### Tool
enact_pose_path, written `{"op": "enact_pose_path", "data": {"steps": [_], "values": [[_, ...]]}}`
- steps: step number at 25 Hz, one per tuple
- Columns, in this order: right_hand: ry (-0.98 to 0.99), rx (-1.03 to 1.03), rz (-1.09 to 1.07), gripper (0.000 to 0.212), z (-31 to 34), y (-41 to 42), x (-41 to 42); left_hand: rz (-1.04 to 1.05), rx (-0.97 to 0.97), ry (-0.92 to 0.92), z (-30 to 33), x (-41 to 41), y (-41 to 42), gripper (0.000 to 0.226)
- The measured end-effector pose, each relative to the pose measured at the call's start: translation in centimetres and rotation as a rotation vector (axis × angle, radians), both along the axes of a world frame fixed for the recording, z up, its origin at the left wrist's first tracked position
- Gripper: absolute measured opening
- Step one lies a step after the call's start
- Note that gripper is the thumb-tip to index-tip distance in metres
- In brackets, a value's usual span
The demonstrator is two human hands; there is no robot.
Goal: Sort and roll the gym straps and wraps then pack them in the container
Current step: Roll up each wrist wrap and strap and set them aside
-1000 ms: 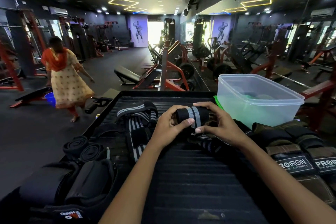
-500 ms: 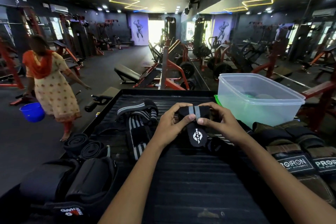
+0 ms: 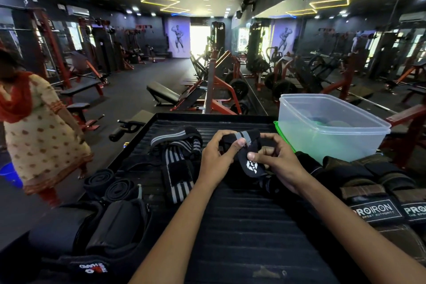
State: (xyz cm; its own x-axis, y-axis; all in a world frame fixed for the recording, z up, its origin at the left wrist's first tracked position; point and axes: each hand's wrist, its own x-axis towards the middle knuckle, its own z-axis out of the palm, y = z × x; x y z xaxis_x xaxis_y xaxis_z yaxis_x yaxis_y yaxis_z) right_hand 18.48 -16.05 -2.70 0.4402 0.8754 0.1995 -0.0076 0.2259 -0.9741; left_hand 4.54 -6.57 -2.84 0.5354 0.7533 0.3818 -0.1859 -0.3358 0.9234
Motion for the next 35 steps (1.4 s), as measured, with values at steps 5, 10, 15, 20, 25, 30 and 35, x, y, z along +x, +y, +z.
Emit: {"op": "enact_pose_path", "data": {"steps": [5,10,15,20,25,30,35], "values": [[0.008,0.022,0.027,0.061,0.3,0.1,-0.2,0.032,-0.140,-0.003,-0.1,0.1,-0.2,0.017],[-0.175,0.038,-0.052,0.052,-0.2,0.2,-0.1,-0.009,-0.277,-0.058,-0.4,0.5,-0.3,0.024],[-0.302,0.060,-0.197,0.039,-0.6,0.6,0.0,-0.080,-0.343,-0.069,-0.4,0.7,-0.3,0.032],[-0.437,0.079,-0.278,0.039,-1.0,0.8,0.3,-0.120,-0.388,-0.050,-0.4,0.6,0.0,0.033],[-0.531,0.056,-0.237,0.051,-1.1,0.9,0.5,-0.091,-0.395,-0.017,-0.5,0.7,0.5,0.039],[-0.628,0.039,-0.238,0.055,-0.3,0.5,0.1,-0.093,-0.424,-0.023,-0.3,0.5,0.3,0.037],[-0.761,0.064,-0.307,0.048,-0.1,0.1,-0.5,-0.097,-0.439,-0.014,0.1,0.2,0.0,0.040]]}}
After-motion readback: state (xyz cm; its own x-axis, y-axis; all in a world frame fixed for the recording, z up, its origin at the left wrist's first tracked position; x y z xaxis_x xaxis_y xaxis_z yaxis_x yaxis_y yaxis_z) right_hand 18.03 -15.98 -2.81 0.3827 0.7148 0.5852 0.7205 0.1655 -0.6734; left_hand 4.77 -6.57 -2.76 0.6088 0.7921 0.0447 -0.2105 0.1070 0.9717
